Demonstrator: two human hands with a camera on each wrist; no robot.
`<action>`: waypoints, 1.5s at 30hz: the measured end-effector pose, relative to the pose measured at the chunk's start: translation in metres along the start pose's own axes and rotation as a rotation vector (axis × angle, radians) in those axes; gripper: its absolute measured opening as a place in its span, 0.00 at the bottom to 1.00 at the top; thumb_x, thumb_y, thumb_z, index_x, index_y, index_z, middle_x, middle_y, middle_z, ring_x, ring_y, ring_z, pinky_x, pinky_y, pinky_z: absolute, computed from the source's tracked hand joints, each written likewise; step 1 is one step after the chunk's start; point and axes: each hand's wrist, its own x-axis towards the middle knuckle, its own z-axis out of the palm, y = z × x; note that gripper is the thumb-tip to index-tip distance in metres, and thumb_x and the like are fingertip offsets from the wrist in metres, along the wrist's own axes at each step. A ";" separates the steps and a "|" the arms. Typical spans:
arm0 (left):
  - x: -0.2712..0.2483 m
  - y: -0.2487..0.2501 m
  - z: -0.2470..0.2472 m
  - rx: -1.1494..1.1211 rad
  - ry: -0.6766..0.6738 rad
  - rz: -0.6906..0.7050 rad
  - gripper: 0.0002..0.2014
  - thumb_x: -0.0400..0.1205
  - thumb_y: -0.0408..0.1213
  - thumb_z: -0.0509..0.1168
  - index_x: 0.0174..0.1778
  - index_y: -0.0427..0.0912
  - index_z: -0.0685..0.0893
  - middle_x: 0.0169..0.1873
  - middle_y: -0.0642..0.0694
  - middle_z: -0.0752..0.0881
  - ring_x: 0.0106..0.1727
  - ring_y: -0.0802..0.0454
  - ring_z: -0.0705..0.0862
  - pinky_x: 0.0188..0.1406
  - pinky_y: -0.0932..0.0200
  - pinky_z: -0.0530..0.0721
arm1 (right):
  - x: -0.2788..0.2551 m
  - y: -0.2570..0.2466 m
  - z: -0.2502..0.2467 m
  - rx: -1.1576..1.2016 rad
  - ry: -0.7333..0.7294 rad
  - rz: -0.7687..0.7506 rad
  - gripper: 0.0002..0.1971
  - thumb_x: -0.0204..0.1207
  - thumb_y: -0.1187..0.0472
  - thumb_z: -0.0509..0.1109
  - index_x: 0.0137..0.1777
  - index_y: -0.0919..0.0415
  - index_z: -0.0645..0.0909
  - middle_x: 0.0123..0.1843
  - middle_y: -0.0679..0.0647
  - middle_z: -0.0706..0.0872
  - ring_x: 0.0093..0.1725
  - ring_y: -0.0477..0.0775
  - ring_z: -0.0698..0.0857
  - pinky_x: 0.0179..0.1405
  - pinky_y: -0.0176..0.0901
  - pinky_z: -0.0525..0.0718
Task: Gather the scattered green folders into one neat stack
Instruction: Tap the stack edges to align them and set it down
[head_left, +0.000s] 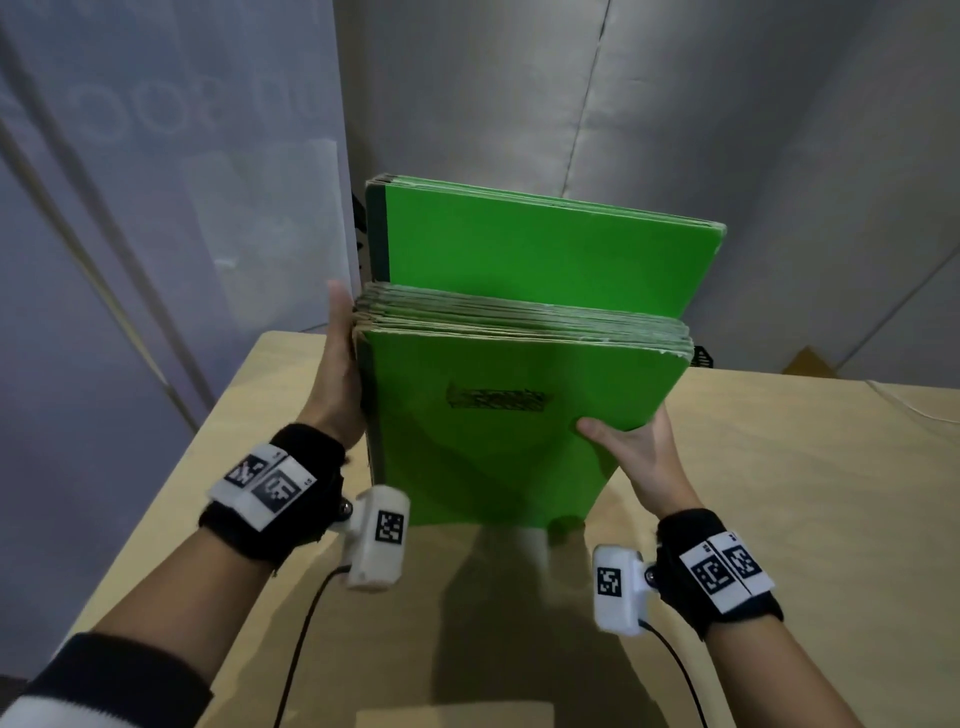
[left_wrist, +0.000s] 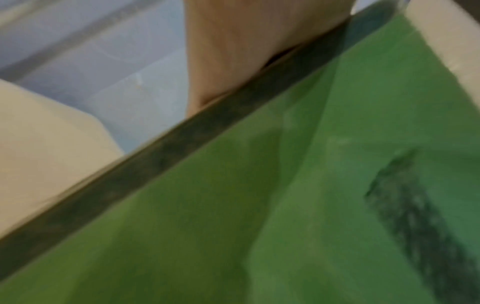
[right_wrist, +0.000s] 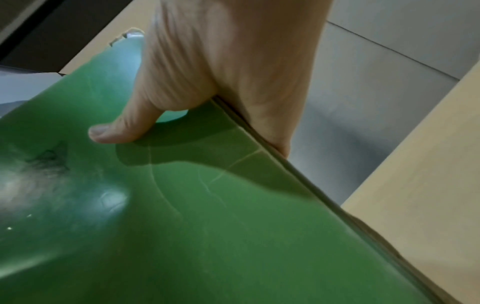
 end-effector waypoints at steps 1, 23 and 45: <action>-0.003 -0.010 -0.001 -0.040 0.024 -0.007 0.39 0.85 0.58 0.32 0.40 0.58 0.92 0.38 0.57 0.94 0.41 0.60 0.92 0.42 0.59 0.89 | 0.000 0.002 0.000 0.002 -0.005 0.012 0.61 0.39 0.45 0.88 0.74 0.65 0.66 0.65 0.62 0.84 0.60 0.53 0.87 0.55 0.41 0.87; -0.004 -0.088 -0.032 0.402 -0.053 0.023 0.37 0.69 0.25 0.76 0.72 0.48 0.71 0.59 0.57 0.82 0.60 0.58 0.82 0.66 0.49 0.80 | -0.005 0.028 0.002 -0.161 0.037 0.101 0.40 0.48 0.56 0.85 0.63 0.70 0.79 0.56 0.58 0.89 0.56 0.56 0.89 0.61 0.57 0.85; -0.002 -0.095 -0.039 0.275 -0.035 -0.010 0.33 0.69 0.25 0.75 0.68 0.49 0.75 0.56 0.58 0.85 0.53 0.68 0.87 0.53 0.61 0.88 | -0.007 0.038 -0.003 -0.344 -0.027 0.007 0.51 0.45 0.44 0.86 0.70 0.64 0.72 0.65 0.56 0.84 0.66 0.54 0.83 0.69 0.57 0.79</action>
